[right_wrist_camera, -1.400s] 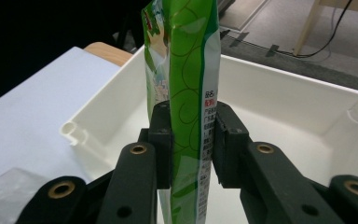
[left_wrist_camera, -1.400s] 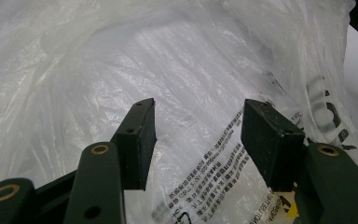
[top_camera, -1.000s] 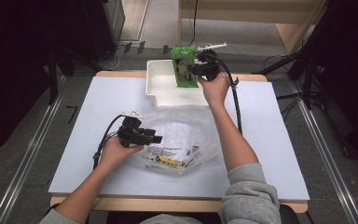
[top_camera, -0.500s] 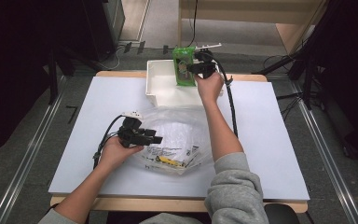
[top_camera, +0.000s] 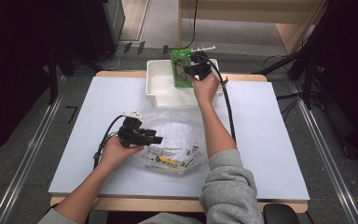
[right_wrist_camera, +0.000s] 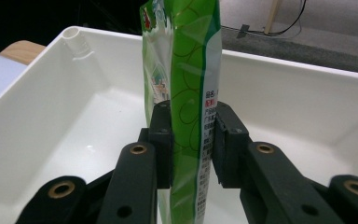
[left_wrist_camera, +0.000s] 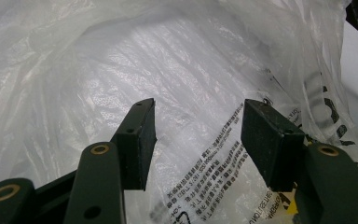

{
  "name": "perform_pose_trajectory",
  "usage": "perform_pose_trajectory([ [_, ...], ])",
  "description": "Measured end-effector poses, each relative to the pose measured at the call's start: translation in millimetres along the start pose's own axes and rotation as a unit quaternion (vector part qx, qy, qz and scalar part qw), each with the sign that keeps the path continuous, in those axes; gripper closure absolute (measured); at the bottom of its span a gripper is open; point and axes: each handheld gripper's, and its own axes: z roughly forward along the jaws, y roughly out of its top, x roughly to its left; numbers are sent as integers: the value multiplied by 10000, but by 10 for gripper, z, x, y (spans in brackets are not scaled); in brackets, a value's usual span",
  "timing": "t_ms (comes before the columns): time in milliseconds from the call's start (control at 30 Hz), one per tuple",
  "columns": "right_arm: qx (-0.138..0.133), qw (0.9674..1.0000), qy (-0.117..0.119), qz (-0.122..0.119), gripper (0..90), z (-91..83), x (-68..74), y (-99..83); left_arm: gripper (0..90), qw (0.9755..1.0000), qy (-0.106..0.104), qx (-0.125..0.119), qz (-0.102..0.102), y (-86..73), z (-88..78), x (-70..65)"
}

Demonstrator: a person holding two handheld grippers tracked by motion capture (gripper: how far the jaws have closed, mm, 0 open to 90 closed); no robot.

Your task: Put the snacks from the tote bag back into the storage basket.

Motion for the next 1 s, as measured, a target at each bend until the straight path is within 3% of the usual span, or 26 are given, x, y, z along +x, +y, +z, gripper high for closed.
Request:
perform_pose_trajectory([
  [600,202,9995,211,86,743,122,22,-139,463,10000,61,-2,2,1,4,7],
  [1000,369,9993,48,68,729,252,1,-88,462,10000,75,37,23,1,5,17],
])
